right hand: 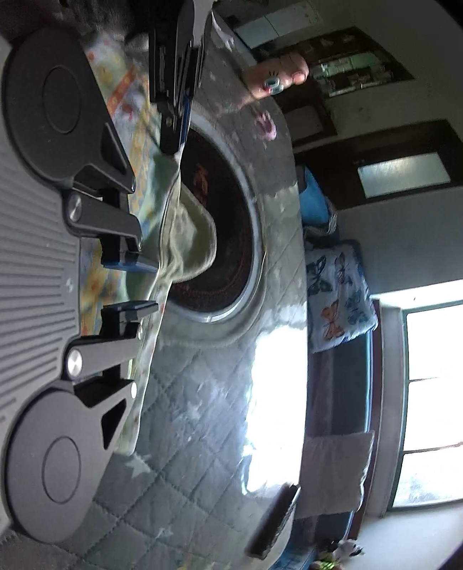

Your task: Fold clothes

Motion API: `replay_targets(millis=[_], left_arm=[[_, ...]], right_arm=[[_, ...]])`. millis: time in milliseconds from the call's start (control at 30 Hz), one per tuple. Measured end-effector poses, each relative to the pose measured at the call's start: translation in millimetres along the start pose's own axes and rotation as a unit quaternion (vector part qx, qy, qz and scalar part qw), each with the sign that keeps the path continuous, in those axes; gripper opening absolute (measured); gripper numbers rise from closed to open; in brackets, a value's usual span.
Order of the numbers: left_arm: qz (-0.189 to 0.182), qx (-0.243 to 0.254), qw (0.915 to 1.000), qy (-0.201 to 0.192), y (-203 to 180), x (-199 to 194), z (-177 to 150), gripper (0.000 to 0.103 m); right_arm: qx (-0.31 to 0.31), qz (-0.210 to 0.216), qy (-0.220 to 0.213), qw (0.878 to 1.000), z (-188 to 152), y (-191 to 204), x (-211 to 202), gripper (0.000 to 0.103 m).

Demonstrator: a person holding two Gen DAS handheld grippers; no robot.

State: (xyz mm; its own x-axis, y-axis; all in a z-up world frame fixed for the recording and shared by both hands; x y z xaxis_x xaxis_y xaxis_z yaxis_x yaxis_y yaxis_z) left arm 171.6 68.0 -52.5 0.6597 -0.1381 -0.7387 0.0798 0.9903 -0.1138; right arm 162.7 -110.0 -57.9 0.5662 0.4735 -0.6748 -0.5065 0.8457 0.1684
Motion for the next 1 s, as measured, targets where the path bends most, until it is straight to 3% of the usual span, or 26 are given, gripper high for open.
replay_targets(millis=[100, 167, 233, 333, 367, 433, 567, 1000], left_arm=[[0.008, 0.002, 1.0, -0.004, -1, -5, -1, 0.037], [0.013, 0.002, 0.9999, -0.007, -1, -8, -2, 0.05], [0.015, 0.001, 0.9998, -0.01, -2, -12, -3, 0.052], [0.02, 0.0, 0.9997, -0.014, -2, -17, -5, 0.06], [0.022, -0.001, 0.9996, -0.015, -2, -19, -6, 0.067], [0.027, -0.003, 0.9994, -0.02, -1, -23, -8, 0.075], [0.036, -0.005, 0.9989, -0.029, 2, -35, -16, 0.091], [0.075, -0.016, 0.996, -0.044, 20, -67, -56, 0.102]], right_arm=[[-0.011, 0.009, -0.006, 1.0, -1, 10, -6, 0.037], [-0.018, 0.015, -0.01, 1.0, -2, 17, -9, 0.042], [-0.016, 0.021, -0.006, 1.0, -7, 21, -10, 0.052], [-0.022, 0.022, 0.001, 0.999, -15, 27, -10, 0.059], [-0.026, 0.022, 0.002, 0.999, -17, 28, -11, 0.062], [-0.034, 0.018, 0.0, 0.999, -20, 31, -14, 0.077], [-0.046, 0.016, -0.009, 0.999, -23, 36, -22, 0.085], [-0.084, 0.015, -0.019, 0.996, -40, 63, -36, 0.103]])
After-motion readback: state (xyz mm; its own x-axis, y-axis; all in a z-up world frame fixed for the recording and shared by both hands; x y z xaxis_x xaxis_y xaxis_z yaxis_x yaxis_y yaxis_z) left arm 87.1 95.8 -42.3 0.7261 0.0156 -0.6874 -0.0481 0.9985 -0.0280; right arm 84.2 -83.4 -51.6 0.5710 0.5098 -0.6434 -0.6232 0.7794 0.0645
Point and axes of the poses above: each gripper's, at about its wrist camera, not at the fingertips, and x roughly the way its jaws point, y to its left, z to its top, the point moved 8 cm from there along x, roughly the way its jaws point, and after that the axes turned 5 degrees about y, right-handed, at the moved point
